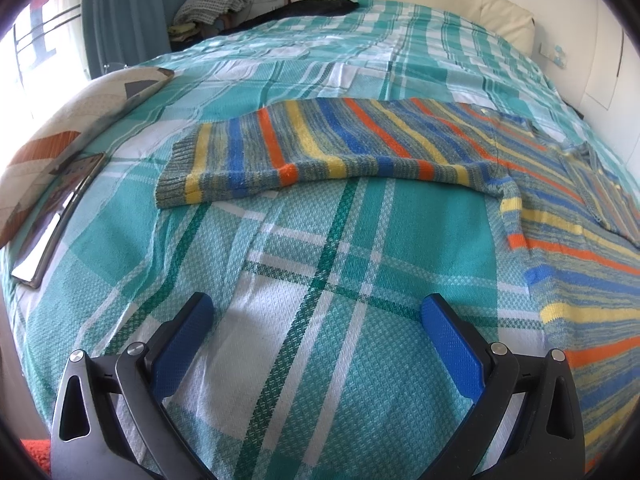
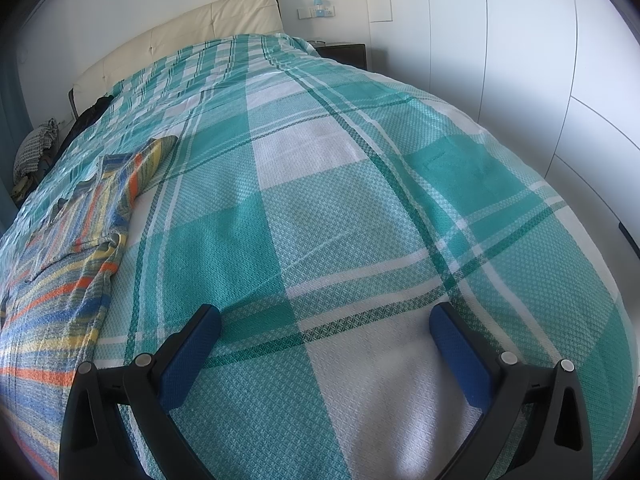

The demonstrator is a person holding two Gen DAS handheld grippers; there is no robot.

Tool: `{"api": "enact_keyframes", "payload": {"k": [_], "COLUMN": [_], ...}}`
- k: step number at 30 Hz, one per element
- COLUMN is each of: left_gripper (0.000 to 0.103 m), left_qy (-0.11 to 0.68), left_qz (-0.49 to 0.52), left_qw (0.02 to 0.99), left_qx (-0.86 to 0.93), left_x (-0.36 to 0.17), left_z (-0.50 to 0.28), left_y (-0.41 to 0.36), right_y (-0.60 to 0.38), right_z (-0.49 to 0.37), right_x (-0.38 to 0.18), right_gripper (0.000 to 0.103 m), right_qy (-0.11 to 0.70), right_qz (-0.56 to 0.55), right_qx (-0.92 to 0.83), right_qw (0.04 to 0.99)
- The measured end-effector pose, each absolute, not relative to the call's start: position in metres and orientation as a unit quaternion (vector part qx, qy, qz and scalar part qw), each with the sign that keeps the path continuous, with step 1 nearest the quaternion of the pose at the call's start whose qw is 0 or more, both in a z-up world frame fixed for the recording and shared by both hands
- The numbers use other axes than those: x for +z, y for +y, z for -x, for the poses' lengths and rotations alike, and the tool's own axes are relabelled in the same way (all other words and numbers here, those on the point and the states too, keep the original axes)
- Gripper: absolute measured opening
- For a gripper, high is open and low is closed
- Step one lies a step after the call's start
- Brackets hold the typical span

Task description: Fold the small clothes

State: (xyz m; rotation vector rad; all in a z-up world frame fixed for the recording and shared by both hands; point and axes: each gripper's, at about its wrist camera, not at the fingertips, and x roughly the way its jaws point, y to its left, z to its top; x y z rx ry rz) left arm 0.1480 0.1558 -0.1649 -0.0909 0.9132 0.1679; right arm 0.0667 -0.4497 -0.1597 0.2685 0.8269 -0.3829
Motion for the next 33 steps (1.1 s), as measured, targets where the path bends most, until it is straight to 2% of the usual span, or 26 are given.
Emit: {"api": "enact_keyframes", "payload": {"k": [4, 10, 14, 15, 17, 18, 19, 21, 24, 29, 33], "left_gripper": [0.102, 0.102, 0.101, 0.097, 0.071, 0.032, 0.005, 0.004, 0.003, 0.003, 0.004], "left_qy": [0.459, 0.408, 0.460, 0.470, 0.483, 0.491, 0.503, 0.502, 0.464, 0.402, 0.391], "left_qz": [0.072, 0.255, 0.272, 0.264, 0.229, 0.210, 0.201, 0.183, 0.144, 0.078, 0.033], "left_qw": [0.884, 0.872, 0.838, 0.835, 0.838, 0.839, 0.836, 0.843, 0.874, 0.902, 0.892], "left_qx": [0.062, 0.086, 0.105, 0.106, 0.109, 0.103, 0.081, 0.062, 0.007, -0.138, -0.226], "left_x": [-0.153, -0.126, -0.138, -0.142, -0.143, -0.141, -0.139, -0.123, -0.069, 0.022, 0.039], "left_z": [-0.148, -0.159, -0.208, -0.218, -0.235, -0.242, -0.252, -0.260, -0.272, -0.285, -0.293], "left_y": [0.164, 0.248, 0.290, 0.294, 0.294, 0.291, 0.288, 0.273, 0.229, 0.101, -0.010], "right_y": [-0.450, -0.450, -0.449, -0.449, -0.449, -0.449, -0.449, -0.449, -0.448, -0.448, -0.448], "right_z": [-0.067, -0.067, -0.068, -0.068, -0.068, -0.068, -0.068, -0.069, -0.069, -0.070, -0.070], "right_x": [-0.160, -0.160, -0.160, -0.160, -0.161, -0.161, -0.161, -0.161, -0.162, -0.162, -0.162], "right_gripper": [0.103, 0.103, 0.103, 0.103, 0.103, 0.103, 0.103, 0.103, 0.103, 0.103, 0.103], "right_qy": [0.399, 0.398, 0.399, 0.399, 0.401, 0.401, 0.401, 0.402, 0.404, 0.404, 0.404], "right_qz": [-0.129, -0.129, -0.127, -0.127, -0.125, -0.125, -0.124, -0.123, -0.121, -0.120, -0.120], "right_qx": [-0.185, -0.184, -0.185, -0.186, -0.187, -0.187, -0.188, -0.188, -0.189, -0.190, -0.190], "right_qw": [0.889, 0.889, 0.889, 0.889, 0.888, 0.888, 0.888, 0.887, 0.887, 0.887, 0.887]}}
